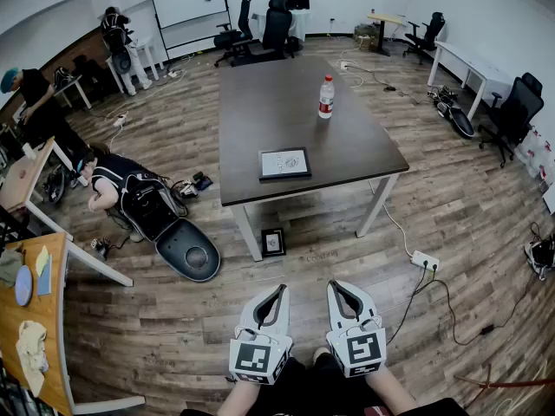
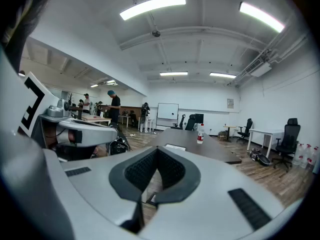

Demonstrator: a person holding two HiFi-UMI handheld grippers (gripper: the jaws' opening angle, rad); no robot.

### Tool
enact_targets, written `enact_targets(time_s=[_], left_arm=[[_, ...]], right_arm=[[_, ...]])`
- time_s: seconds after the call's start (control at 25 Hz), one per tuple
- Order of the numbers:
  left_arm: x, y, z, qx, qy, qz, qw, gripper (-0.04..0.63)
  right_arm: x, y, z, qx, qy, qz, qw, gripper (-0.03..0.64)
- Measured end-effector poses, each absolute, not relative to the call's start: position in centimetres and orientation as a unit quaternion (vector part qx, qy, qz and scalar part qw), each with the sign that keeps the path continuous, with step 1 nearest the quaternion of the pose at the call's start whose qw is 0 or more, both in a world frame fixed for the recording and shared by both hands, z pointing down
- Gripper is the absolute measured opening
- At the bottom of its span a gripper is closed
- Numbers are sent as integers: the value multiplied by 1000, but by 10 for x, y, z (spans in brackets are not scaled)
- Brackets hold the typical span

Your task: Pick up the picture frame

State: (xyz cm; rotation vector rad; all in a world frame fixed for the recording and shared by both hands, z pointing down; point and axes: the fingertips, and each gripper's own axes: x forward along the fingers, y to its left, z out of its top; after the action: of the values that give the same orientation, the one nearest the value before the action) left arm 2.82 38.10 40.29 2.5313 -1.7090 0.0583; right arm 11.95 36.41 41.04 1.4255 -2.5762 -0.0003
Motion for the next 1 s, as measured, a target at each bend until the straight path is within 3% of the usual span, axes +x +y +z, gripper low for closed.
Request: enact_targets(time_s=[0.6, 1.0], left_arm=[[15, 393, 411, 837, -546, 16, 41, 9], [-17, 386, 416, 831, -555, 13, 37, 8]], right_arm=[[116, 367, 411, 502, -862, 26, 59, 8], [83, 359, 412, 506, -860, -6, 69, 8]])
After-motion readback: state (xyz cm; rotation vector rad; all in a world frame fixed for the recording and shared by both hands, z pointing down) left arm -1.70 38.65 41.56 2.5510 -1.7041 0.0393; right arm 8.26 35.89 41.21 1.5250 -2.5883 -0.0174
